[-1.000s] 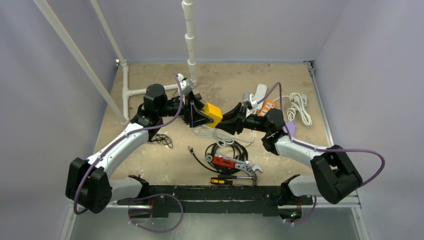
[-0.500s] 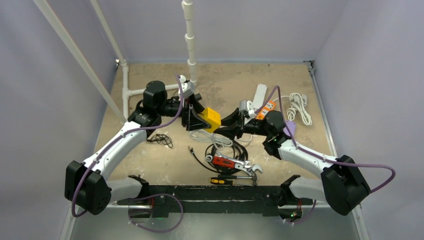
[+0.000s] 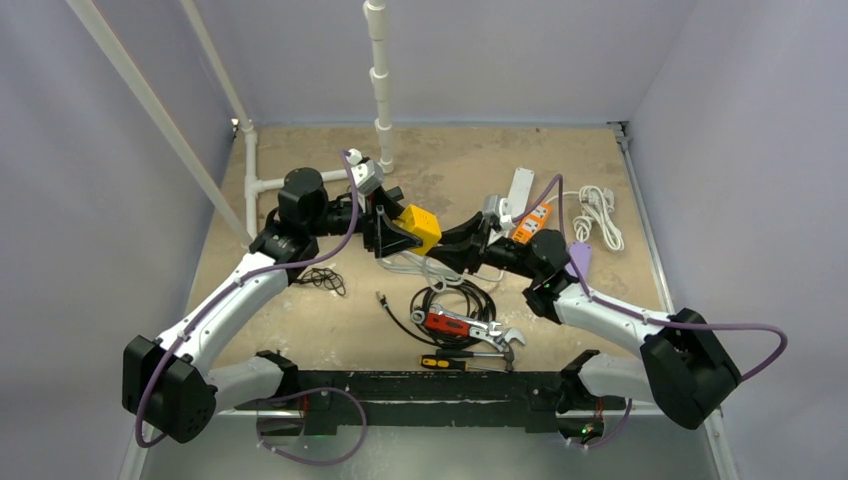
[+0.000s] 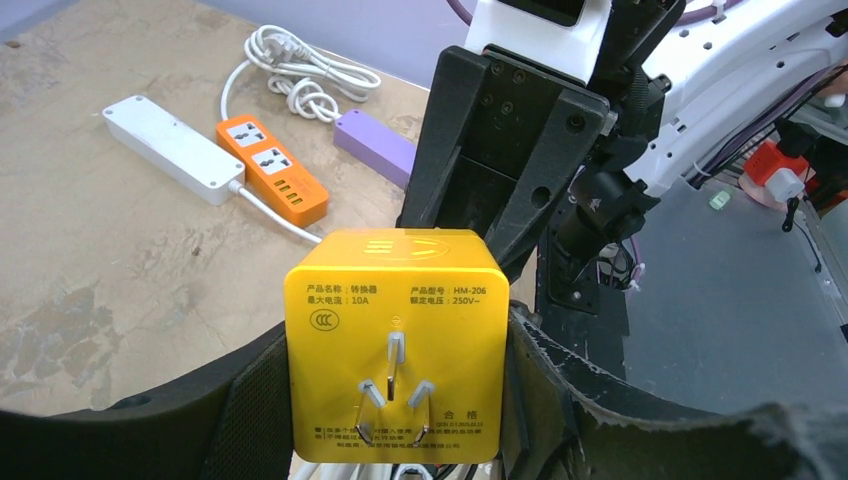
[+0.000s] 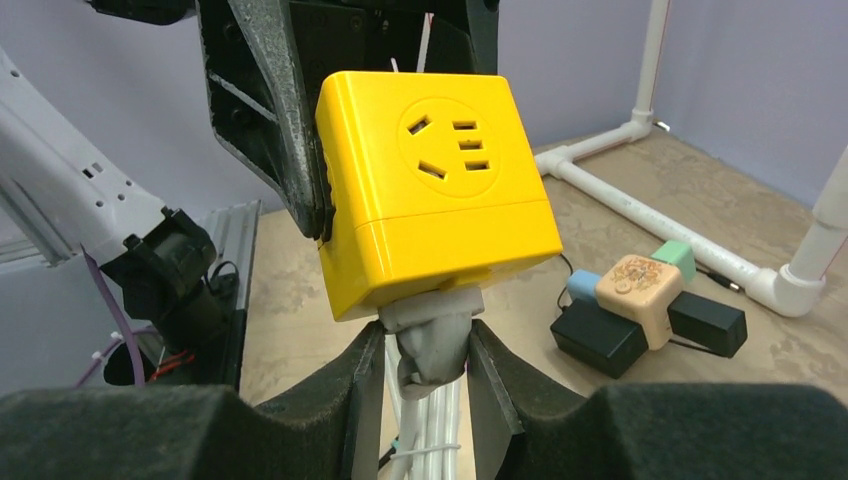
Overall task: Pull the plug off the socket
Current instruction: Remove the plug from the socket.
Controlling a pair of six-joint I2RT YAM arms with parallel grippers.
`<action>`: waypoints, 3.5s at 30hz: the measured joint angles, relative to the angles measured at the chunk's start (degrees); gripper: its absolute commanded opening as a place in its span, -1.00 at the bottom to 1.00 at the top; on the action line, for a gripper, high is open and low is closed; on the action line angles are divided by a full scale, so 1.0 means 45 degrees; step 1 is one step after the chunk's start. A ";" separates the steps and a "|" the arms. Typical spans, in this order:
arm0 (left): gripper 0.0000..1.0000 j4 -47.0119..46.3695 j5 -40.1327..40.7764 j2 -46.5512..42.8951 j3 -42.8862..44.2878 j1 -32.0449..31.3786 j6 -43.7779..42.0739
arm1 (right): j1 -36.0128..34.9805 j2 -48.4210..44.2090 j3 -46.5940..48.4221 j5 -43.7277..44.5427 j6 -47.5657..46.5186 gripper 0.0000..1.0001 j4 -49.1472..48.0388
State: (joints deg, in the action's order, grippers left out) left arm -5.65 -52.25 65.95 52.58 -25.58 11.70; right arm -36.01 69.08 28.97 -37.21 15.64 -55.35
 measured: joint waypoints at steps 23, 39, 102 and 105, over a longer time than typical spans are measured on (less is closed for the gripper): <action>-1.00 0.2958 -0.1681 0.0194 0.0602 0.0325 -0.1899 | -0.1059 -0.0107 0.1156 -0.0505 -0.3157 -1.00 0.4090; -1.00 0.0073 -0.0175 -0.0437 -0.0257 0.0238 -0.0335 | -0.1355 -0.0107 0.0627 0.1069 -0.1336 0.36 0.1860; 0.99 -0.0136 0.8825 0.0126 0.1370 -0.3055 -0.1530 | -0.1948 0.0855 0.2346 1.0341 -0.0160 -1.00 0.4974; 0.99 -0.0063 0.9389 0.0699 0.1404 -0.3274 -0.1758 | -0.2040 0.0908 0.2346 1.0375 -0.0126 -1.00 0.4988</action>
State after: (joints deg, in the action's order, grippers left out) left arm -5.93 -10.00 69.10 58.89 -40.32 3.79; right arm -45.19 73.17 39.53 9.47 15.07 -32.91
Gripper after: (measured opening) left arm 0.993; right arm 0.253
